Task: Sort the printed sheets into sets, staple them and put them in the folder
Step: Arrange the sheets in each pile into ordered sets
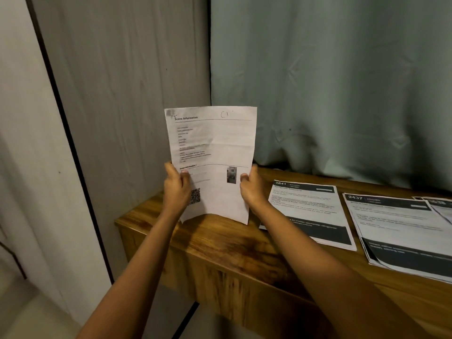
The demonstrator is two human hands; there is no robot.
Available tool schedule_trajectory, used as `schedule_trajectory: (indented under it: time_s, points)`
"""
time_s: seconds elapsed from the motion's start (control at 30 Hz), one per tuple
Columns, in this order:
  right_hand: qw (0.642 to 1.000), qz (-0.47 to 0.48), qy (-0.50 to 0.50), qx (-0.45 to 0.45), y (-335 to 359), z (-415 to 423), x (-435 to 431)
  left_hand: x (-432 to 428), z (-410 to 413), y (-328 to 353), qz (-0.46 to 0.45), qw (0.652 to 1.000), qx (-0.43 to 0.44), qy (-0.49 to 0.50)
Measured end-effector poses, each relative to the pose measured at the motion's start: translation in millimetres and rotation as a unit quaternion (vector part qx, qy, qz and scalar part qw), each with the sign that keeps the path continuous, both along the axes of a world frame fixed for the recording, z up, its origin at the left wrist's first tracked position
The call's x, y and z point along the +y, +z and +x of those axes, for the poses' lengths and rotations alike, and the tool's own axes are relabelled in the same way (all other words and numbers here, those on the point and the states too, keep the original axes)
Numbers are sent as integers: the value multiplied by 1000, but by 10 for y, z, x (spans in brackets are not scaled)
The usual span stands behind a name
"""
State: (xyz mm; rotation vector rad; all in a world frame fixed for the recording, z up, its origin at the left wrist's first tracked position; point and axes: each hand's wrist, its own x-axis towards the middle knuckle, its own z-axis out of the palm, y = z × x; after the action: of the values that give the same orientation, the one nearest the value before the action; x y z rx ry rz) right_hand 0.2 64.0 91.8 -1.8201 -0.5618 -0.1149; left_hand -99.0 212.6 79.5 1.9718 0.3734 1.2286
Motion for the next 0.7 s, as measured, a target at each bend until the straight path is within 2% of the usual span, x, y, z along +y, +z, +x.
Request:
schedule_trajectory:
  time_s: [0.17, 0.3, 0.4, 0.57, 0.7]
  points:
    - [997, -57, -34, -38, 137, 35, -26, 10, -48, 266, -11, 995, 59, 78]
    - [989, -147, -17, 2, -45, 17, -14, 148, -63, 66, -48, 968, 212, 126]
    - [978, -204, -21, 24, -288, -21, 0, 218, -70, -210, -55, 951, 276, 129]
    - [968, -246, -25, 31, -509, -58, -28, 227, -95, -525, -43, 946, 302, 109]
    - [972, -232, -29, 15, -577, -15, -31, 229, -81, -595, -42, 938, 326, 106]
